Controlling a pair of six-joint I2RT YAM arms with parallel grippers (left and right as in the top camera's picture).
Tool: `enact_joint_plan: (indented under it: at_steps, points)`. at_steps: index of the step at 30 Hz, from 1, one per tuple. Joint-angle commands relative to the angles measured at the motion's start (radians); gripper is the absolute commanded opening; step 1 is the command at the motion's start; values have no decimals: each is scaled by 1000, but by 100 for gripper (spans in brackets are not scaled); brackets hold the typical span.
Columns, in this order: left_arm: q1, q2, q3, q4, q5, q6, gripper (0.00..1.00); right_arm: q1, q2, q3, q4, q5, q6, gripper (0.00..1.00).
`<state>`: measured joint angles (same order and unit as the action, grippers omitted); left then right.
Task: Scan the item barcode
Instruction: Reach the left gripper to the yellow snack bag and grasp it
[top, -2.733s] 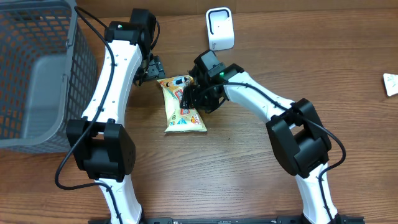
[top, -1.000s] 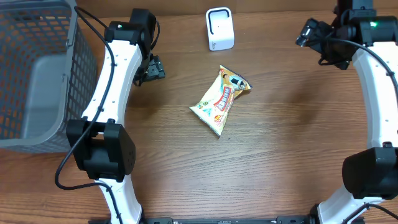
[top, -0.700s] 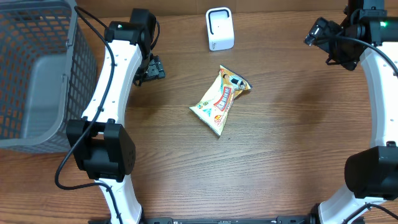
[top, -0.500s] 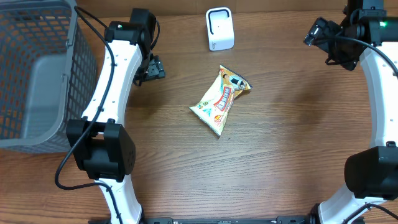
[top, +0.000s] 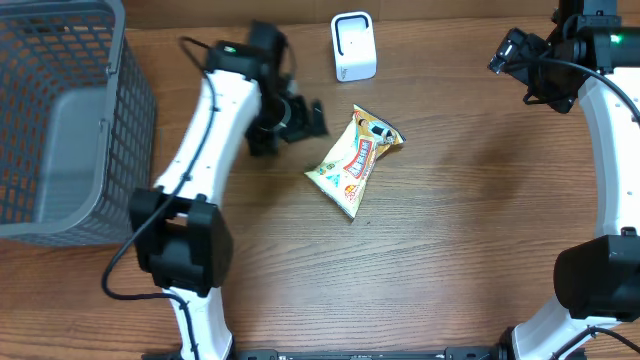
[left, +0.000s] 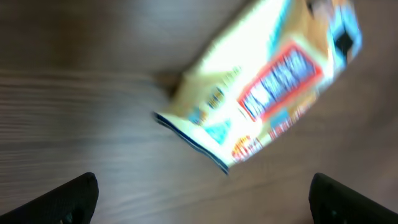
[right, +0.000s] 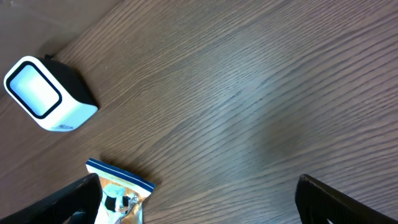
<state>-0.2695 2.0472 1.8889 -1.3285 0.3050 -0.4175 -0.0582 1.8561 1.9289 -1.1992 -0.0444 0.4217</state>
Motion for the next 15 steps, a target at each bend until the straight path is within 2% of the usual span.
enact_joint_plan:
  at_steps: [1,10,15]
  points:
    - [-42,10,-66,32,43,47,100,1,-3,6,0,6,-3,100]
    - [-45,10,-316,239,37,-80,100,1,-3,6,0,6,-3,100]
    - [-30,10,-414,395,141,-100,100,1,-3,6,0,6,-3,100]
